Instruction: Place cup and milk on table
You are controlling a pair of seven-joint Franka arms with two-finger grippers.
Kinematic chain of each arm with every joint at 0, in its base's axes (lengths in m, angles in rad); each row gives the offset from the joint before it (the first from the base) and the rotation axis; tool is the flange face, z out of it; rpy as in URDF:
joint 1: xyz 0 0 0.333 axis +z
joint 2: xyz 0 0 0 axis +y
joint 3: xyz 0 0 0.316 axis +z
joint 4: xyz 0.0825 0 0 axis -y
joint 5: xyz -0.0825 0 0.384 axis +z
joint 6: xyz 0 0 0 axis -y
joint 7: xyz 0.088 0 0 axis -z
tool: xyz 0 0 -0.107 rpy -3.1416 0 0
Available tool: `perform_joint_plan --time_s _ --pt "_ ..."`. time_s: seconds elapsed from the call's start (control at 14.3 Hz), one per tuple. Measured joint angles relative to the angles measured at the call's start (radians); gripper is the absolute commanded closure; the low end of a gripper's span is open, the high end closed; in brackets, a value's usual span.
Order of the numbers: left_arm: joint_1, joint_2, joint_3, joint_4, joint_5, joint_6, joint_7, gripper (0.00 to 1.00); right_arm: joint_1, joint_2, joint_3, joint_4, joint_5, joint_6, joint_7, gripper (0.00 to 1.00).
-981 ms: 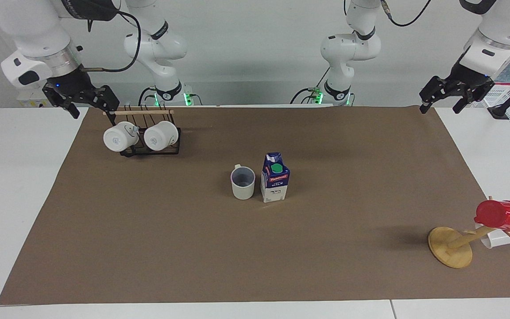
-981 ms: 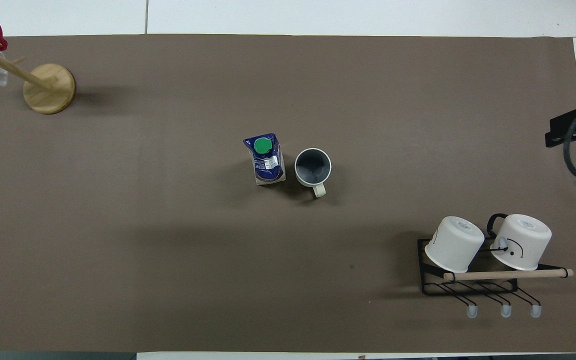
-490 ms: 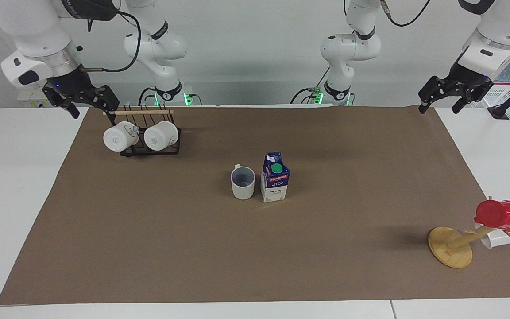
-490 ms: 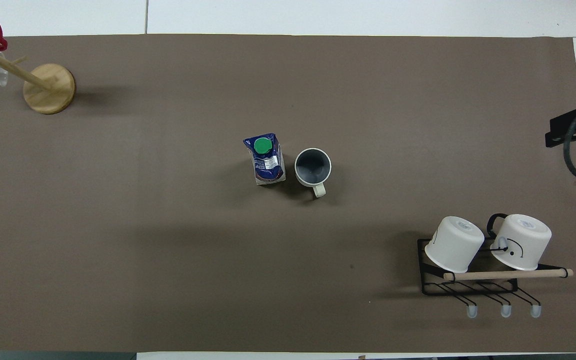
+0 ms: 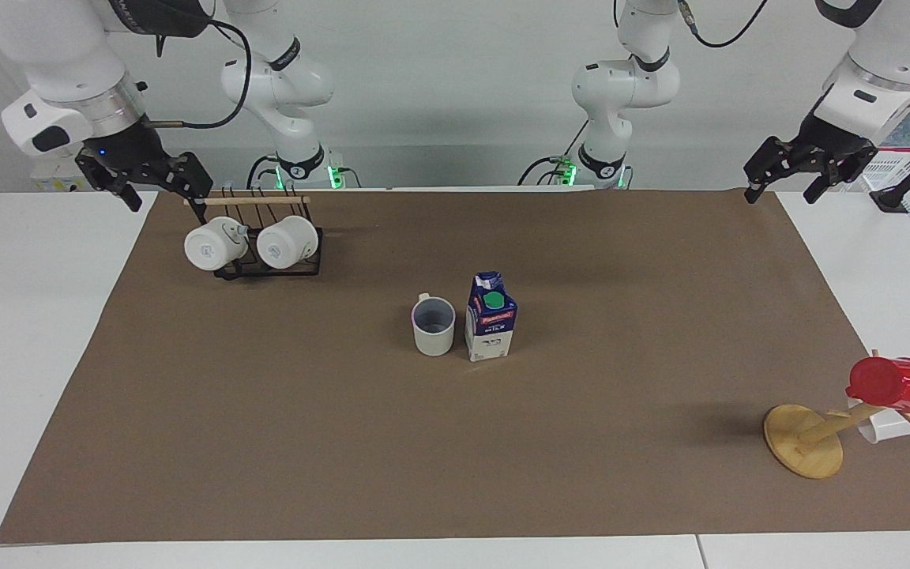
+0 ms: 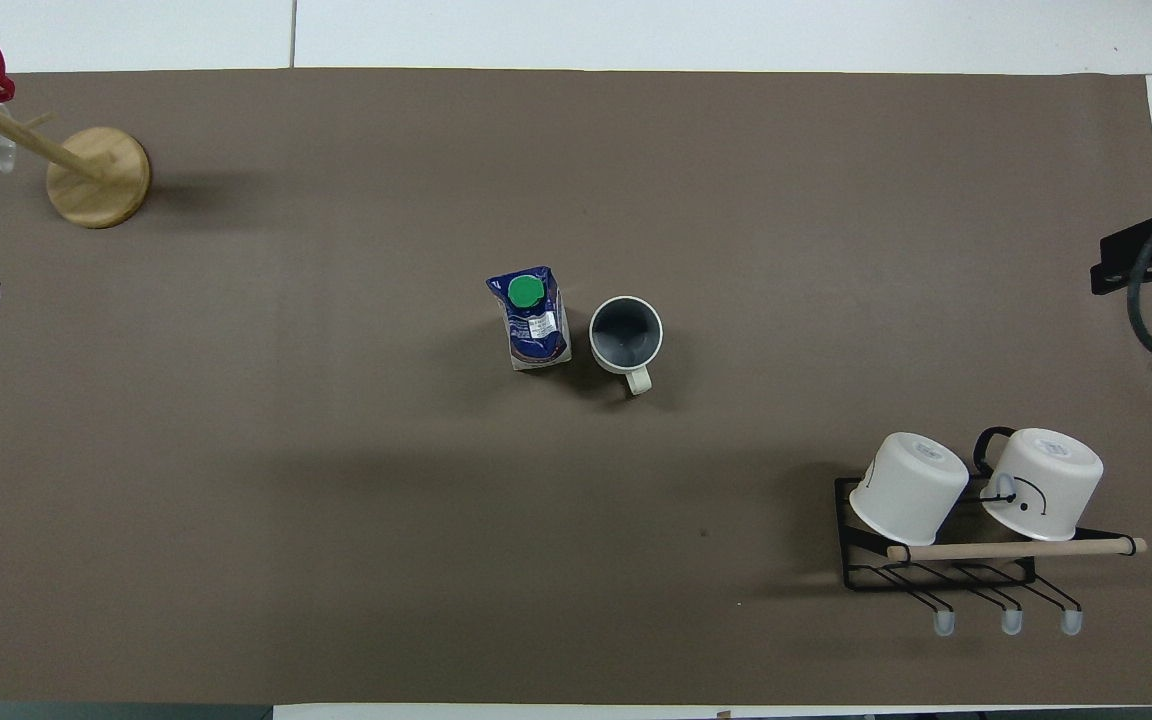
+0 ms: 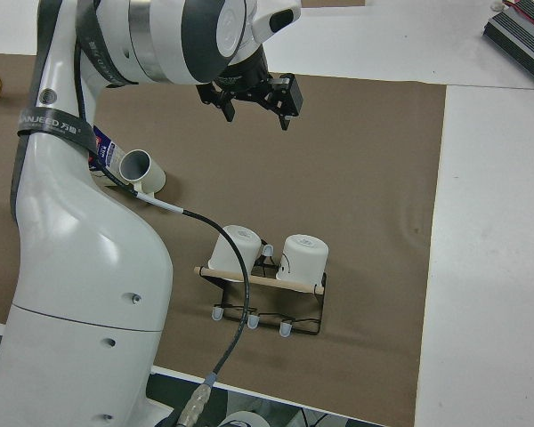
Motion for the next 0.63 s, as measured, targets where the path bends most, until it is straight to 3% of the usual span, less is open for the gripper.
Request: perform_joint_plan --time_s 0.63 --pt "0.003 -0.004 0.0 -0.005 0.0 -0.021 0.0 0.0 0.0 0.0 0.0 0.0 0.0 0.0 0.0 0.0"
